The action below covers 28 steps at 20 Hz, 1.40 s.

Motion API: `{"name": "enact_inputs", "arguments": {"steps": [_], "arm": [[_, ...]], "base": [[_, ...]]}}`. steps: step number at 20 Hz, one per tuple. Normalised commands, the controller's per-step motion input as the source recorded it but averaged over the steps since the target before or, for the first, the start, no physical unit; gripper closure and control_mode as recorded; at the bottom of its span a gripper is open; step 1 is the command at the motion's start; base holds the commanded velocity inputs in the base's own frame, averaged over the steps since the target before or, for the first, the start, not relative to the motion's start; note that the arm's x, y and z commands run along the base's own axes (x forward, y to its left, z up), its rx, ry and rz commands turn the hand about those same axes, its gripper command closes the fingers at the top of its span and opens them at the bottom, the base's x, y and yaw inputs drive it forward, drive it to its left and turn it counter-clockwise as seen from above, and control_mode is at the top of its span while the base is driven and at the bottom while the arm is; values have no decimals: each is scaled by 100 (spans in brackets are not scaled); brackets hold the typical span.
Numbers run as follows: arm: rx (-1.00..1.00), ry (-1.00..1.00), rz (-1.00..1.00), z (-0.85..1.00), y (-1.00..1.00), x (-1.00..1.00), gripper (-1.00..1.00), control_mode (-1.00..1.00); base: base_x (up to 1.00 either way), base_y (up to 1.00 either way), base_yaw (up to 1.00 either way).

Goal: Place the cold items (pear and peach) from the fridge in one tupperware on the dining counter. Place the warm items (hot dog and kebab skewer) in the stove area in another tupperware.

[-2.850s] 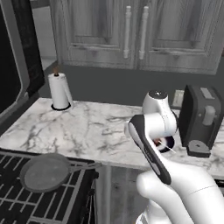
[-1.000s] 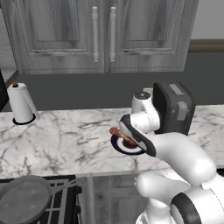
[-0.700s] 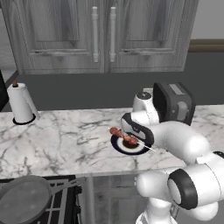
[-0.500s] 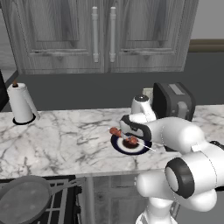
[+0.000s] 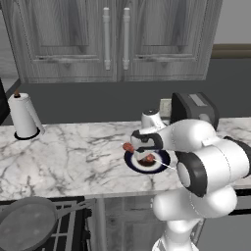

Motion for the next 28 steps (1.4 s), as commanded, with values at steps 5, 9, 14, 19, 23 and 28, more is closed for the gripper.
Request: {"name": "enact_inputs", "arguments": {"steps": [5, 9, 14, 19, 23, 28], "arm": [[0, 0, 0, -24, 0, 5, -100, -100], [0, 0, 0, -23, 0, 24, -100, -100], [0, 0, 0, -29, 0, 18, -100, -100], [0, 2, 0, -20, 0, 3, 100, -100], [0, 0, 0, -15, 2, 0, 100, -100], [0, 1, 1, -6, 2, 0, 100, -100]], "base": [[0, 0, 0], [0, 0, 0], [0, 0, 0], [0, 0, 0], [0, 0, 0], [0, 0, 0]]}}
